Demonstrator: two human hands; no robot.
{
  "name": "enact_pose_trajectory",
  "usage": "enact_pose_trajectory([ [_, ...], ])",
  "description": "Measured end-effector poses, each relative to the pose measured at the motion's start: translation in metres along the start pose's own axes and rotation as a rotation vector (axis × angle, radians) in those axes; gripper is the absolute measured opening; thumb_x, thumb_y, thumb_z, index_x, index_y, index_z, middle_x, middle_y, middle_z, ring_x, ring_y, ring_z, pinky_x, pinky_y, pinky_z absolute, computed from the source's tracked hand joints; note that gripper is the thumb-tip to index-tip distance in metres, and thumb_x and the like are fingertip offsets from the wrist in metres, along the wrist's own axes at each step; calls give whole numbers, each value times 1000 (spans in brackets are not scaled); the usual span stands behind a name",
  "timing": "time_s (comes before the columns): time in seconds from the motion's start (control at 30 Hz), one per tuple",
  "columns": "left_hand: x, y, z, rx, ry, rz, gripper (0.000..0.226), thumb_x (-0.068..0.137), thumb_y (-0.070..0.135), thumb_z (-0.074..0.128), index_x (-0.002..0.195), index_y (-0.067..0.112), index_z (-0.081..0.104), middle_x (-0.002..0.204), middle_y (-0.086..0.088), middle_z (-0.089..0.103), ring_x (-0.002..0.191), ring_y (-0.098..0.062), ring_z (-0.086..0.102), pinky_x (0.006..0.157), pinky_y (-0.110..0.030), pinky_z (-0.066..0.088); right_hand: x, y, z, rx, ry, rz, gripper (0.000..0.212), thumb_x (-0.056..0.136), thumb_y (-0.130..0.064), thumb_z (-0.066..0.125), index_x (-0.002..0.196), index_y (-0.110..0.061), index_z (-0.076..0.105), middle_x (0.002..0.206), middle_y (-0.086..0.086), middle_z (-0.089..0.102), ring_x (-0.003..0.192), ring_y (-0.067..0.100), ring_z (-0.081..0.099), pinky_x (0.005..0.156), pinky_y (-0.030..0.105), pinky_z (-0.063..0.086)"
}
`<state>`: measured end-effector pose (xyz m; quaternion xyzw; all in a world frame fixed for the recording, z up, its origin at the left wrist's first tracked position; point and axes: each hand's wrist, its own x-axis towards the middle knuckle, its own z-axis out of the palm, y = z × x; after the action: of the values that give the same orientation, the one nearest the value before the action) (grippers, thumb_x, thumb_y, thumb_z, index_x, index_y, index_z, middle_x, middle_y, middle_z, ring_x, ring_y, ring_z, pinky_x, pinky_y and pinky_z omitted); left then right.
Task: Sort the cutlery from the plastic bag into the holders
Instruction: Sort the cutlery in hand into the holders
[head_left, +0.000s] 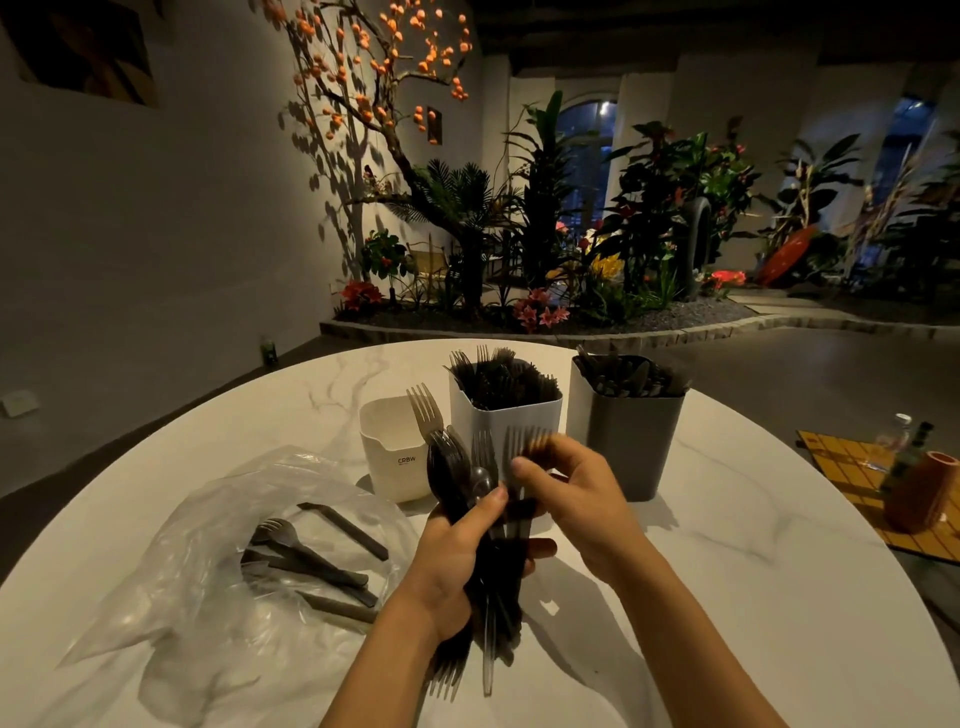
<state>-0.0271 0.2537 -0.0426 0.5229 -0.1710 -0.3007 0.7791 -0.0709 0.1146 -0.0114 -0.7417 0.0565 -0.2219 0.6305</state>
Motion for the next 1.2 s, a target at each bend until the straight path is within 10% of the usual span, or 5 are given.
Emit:
enact_pose_trajectory([
  [0.3,3,1,-2,-23,32,0,34,101,27,59,116,-2,69,105,-18,76,82,-29,74,69,-34,57,22,-54,-24,-124,-84,15,18,99,-12,58,117,-14,57,94,8,74,85,13,73,67,27,56],
  [0.63,14,-6,-10,-174,119,-7,22,95,22,69,82,5,68,80,-11,64,54,-15,52,53,-27,47,59,-110,-47,-11,266,-386,13,104,-7,48,109,-9,60,104,14,72,90,17,73,68,21,56],
  [1.2,15,-5,-14,-230,79,-9,16,93,20,68,83,9,63,73,-5,58,50,-11,43,51,-25,41,82,-104,-27,-594,335,-375,8,105,-15,48,109,-12,54,89,-1,62,82,19,64,68,38,59],
])
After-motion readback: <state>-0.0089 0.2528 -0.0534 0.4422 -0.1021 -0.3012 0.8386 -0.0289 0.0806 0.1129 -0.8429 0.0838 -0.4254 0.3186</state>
